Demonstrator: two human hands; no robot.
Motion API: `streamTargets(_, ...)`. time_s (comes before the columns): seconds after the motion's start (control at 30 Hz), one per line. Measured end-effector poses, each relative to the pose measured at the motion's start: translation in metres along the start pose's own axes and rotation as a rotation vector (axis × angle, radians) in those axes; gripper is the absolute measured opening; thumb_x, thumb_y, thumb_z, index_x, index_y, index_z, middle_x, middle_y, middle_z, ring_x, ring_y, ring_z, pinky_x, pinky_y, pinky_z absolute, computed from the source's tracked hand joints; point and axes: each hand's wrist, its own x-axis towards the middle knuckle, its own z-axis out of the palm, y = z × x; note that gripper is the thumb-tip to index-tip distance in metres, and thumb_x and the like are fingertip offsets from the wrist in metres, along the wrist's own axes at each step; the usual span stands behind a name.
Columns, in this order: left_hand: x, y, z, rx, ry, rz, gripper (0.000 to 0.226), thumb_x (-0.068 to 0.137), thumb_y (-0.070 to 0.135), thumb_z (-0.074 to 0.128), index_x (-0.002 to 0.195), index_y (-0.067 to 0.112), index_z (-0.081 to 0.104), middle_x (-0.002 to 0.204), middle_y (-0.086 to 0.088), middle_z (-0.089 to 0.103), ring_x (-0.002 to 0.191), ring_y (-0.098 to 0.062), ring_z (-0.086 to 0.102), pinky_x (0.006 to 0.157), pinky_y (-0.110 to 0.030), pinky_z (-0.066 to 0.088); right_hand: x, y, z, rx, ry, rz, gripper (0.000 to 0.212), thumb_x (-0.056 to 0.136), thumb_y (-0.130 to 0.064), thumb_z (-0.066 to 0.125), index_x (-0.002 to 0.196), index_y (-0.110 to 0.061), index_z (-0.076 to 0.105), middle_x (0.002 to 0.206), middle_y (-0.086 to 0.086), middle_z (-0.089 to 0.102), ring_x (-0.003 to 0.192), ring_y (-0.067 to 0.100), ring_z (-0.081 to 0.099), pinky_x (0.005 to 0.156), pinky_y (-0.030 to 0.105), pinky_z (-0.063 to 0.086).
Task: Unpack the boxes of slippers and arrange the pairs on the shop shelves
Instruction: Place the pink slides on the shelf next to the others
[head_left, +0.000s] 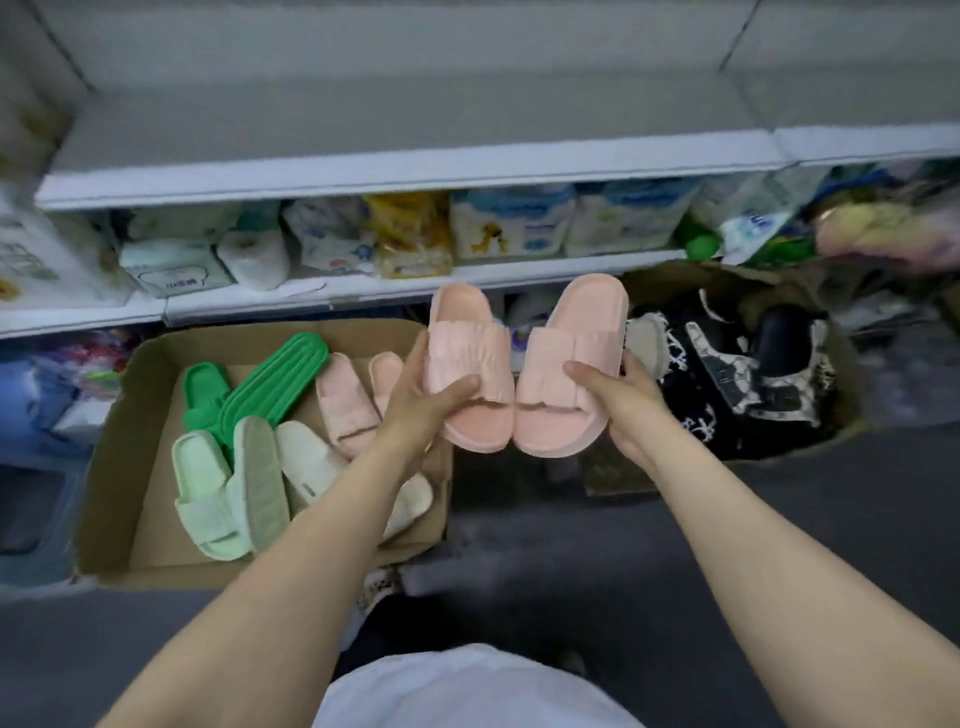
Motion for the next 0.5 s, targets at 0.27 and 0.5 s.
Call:
streamTargets(0.27,-0.031,0.096,0.188,-0.026,-0.3,0.315,0.088,0.081,0.009,0.08,0.151,0.034,0.033,0.142,0.001,0.057,0.127,-0.023,0.058,0.101,-0.052,0.051,-0.05,-0.106,-0.192,0.123,0.115,-0.398,0.075,0.078,-0.045,0.082,0.145,-0.028,0.051,0.136,0.0,0.064,0.117,0.017,0.065,0.101,0.044,0.053)
streamTargets(0.5,-0.031,0.197,0.297,-0.048,-0.479,0.446,0.091,0.076,0.012,0.083,0.148,0.038,0.035,0.141,-0.002,0.057,0.124,-0.029,0.059,0.099,-0.057,0.051,-0.062,-0.2,-0.284,0.259,0.179,-0.616,0.078,0.075,-0.05,0.078,0.145,-0.034,0.049,0.141,-0.006,0.058,0.118,0.011,0.063,0.099,0.041,0.054)
